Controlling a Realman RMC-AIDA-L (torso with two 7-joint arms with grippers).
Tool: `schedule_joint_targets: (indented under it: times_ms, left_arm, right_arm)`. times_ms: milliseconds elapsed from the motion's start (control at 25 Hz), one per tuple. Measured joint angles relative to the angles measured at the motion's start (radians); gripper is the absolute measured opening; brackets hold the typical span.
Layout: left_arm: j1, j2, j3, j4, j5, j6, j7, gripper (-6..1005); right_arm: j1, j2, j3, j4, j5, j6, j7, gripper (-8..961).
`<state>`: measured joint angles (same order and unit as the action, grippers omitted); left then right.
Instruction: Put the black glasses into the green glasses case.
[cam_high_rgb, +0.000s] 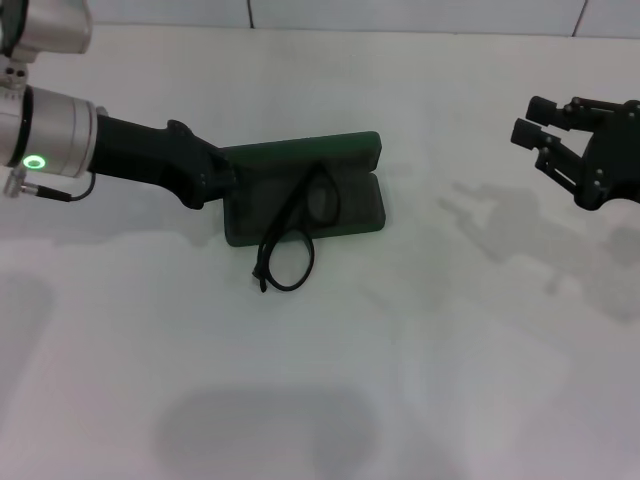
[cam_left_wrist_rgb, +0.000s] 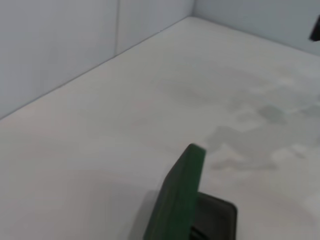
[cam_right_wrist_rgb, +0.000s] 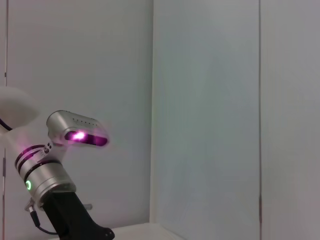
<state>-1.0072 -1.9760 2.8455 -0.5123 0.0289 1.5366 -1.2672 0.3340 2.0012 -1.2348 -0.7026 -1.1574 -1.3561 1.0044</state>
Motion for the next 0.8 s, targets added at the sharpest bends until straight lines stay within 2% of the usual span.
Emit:
schedule_joint_targets:
  times_ms: [160,360,400,480,520,680,760,800]
  left_arm:
    - [0.005,-0.004,0.0,0.0,-0.017,-0.006,0.014,58]
    - [0.023,-0.007,0.0,-0.001,-0.122,0.032,0.051,91]
    - [0.053,-0.01,0.0,-0.004,-0.224,0.07,0.066,97]
    - [0.067,-0.011,-0.001,-0.005,-0.266,0.083,0.07,110]
    - [0.094,-0.017,-0.001,-0.007,-0.354,0.094,0.072,117]
    - [0.174,-0.04,-0.002,-0.004,-0.567,0.1,0.101,143]
    - [0.214,-0.057,-0.002,0.0,-0.682,0.099,0.12,156]
    - [0.226,-0.063,-0.002,0.0,-0.712,0.099,0.121,163]
  right_arm:
    - [-0.003,-0.004,0.0,-0.001,-0.001,0.0,0.0,371]
    - [0.013,-0.012,-0.006,-0.02,-0.076,-0.005,0.002,375]
    - [0.022,-0.013,-0.007,-0.03,-0.105,-0.007,0.004,375]
    - [0.042,-0.008,-0.009,-0.072,-0.185,-0.007,0.009,377]
    - [0.051,-0.003,-0.01,-0.093,-0.219,-0.007,0.01,378]
    - [0.097,0.014,-0.031,-0.209,-0.376,0.057,0.018,381]
    - [0.145,0.014,-0.064,-0.242,-0.452,0.106,0.038,382]
    - [0.177,0.013,-0.079,-0.25,-0.489,0.125,0.059,415]
